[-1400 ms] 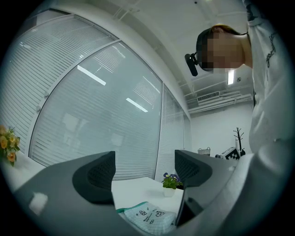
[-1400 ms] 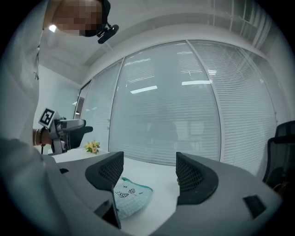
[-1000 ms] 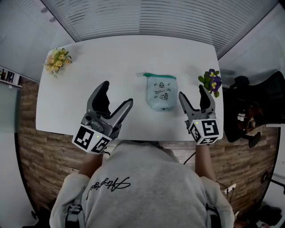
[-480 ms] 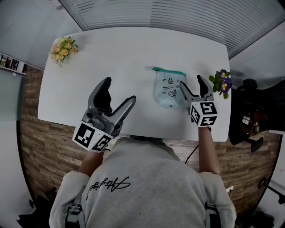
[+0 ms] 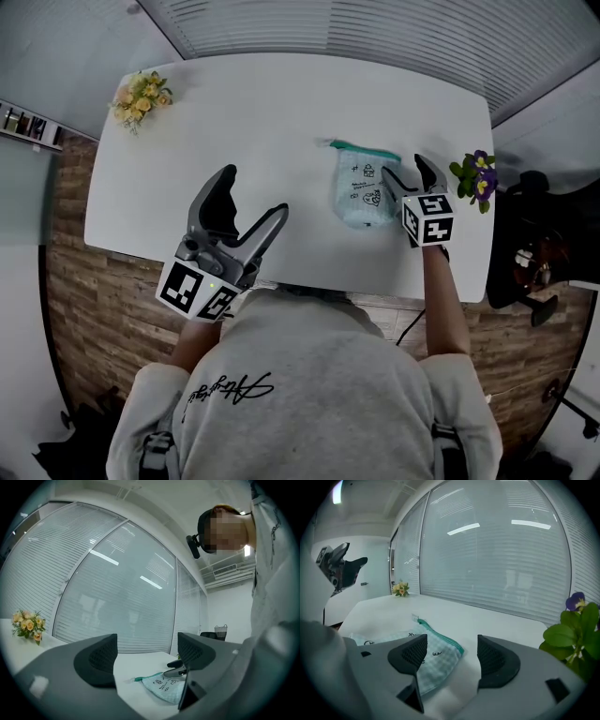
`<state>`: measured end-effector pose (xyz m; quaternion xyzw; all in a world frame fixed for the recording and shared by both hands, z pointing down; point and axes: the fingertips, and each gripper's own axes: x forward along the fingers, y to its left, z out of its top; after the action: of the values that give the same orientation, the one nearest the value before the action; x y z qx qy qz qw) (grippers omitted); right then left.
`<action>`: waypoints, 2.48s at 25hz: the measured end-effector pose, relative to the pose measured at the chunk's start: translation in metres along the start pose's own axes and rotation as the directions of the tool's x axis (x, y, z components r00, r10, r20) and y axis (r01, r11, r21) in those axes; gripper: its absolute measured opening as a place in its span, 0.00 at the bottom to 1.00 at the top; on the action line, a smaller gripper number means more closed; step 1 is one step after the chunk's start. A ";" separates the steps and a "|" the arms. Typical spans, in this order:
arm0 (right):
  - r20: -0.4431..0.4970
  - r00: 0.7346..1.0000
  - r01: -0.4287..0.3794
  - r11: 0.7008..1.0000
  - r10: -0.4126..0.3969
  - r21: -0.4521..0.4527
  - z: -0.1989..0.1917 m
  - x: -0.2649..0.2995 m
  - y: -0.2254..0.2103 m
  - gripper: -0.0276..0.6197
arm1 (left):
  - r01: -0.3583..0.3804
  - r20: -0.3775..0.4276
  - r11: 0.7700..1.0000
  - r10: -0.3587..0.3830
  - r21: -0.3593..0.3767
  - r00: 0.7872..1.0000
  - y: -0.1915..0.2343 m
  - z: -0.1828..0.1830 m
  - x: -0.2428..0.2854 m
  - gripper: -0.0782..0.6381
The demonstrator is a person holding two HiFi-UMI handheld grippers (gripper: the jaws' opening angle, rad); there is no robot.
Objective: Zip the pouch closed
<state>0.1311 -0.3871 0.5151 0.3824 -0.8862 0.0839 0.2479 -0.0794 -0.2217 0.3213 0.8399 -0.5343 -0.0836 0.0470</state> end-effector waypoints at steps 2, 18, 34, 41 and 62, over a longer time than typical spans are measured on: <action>-0.021 1.000 -0.007 1.000 0.007 -0.003 -0.004 0.006 -0.001 0.53 | -0.009 0.001 1.000 0.009 0.001 1.000 0.001 0.000 -0.001 0.65; -0.191 0.980 -0.064 0.997 0.055 -0.039 -0.026 0.031 -0.005 0.39 | -0.049 0.003 0.999 0.049 0.019 0.999 0.009 0.001 -0.007 0.65; -0.236 0.969 -0.081 0.996 0.072 -0.027 -0.028 0.034 -0.002 0.17 | -0.059 -0.003 0.998 0.059 0.010 0.998 0.015 -0.002 -0.009 0.65; -0.201 0.978 -0.066 0.997 0.058 -0.032 -0.025 0.027 0.002 0.14 | -0.027 -0.015 0.999 0.027 0.016 1.000 0.007 -0.004 -0.003 0.65; 0.051 0.994 -0.096 0.995 0.097 -0.023 0.040 -0.034 0.042 0.13 | 0.022 -0.045 1.000 -0.022 0.000 0.999 0.005 -0.017 0.003 0.65</action>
<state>0.1054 -0.3497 0.4653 0.3388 -0.9105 0.0766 0.2243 -0.0797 -0.2267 0.3384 0.8474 -0.5238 -0.0649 0.0578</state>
